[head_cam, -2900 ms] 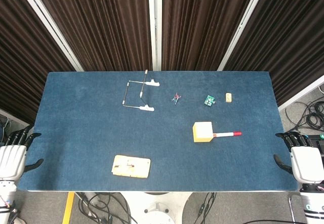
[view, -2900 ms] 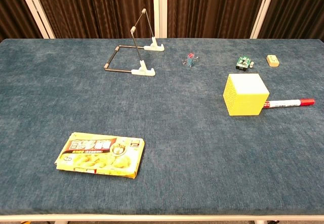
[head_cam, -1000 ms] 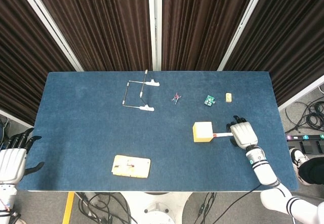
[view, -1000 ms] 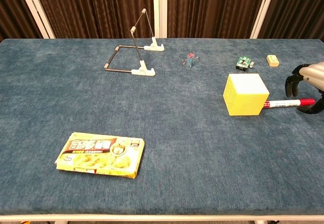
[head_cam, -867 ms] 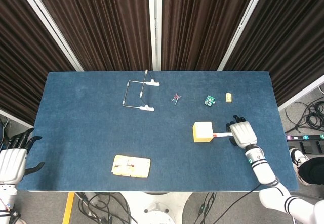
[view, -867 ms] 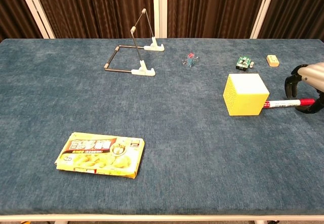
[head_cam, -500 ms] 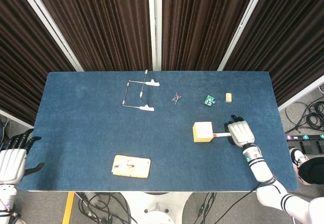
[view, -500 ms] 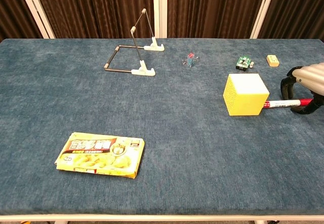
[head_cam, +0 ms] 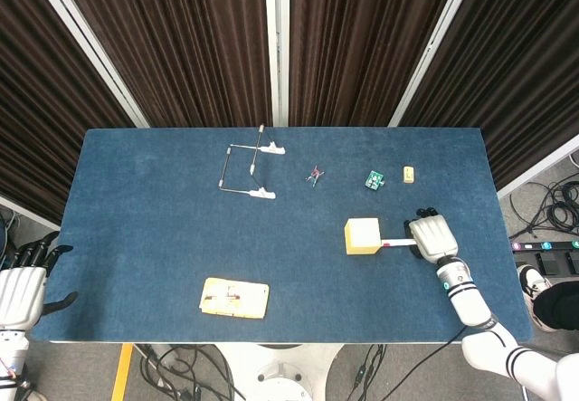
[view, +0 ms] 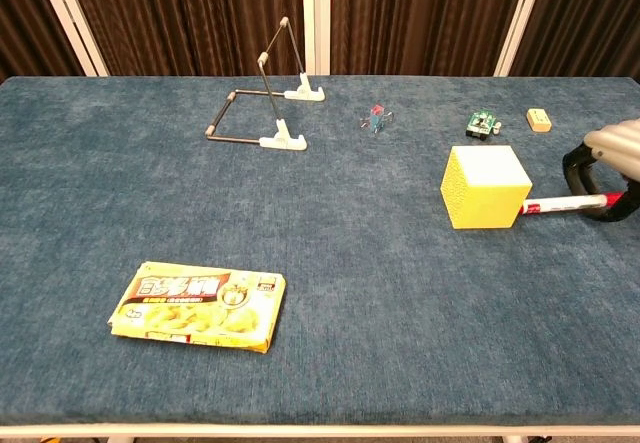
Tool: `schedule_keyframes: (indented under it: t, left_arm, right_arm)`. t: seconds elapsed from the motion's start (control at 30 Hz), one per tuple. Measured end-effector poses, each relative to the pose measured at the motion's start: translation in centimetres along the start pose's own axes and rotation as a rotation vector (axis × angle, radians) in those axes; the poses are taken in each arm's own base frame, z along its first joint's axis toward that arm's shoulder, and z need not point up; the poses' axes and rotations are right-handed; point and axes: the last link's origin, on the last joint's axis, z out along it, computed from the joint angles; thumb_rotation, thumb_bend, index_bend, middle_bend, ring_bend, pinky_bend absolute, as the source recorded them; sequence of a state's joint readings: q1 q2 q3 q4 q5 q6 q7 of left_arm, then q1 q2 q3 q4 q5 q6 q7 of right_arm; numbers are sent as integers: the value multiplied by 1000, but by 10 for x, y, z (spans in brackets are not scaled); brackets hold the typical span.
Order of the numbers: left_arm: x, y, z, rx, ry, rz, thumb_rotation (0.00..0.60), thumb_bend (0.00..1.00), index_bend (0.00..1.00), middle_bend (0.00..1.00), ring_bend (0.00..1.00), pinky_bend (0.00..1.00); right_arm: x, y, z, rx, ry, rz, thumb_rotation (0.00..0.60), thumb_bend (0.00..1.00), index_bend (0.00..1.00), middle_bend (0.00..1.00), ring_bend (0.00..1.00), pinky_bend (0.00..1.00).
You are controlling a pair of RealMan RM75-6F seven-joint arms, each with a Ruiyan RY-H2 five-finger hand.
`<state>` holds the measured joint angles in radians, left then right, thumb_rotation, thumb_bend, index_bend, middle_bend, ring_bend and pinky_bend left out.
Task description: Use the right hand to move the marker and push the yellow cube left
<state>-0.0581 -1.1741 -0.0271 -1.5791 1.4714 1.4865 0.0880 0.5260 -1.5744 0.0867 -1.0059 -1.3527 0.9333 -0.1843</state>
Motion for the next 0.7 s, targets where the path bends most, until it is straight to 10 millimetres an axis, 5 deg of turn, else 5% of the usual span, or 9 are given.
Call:
schedule_keyframes:
  t: [0.3,0.7]
  left_arm:
    - [2,3,2,-13,7,2,600,29,312,204,165,163]
    - [1,-1,-1,-1,6,-1,600,29,311,204,165,163]
  right_arm:
    - [14,7,1,-20,6,16,600,477,639,587,246,235]
    - [22,-40,24,57,17,67,600,477,647,597,246,236]
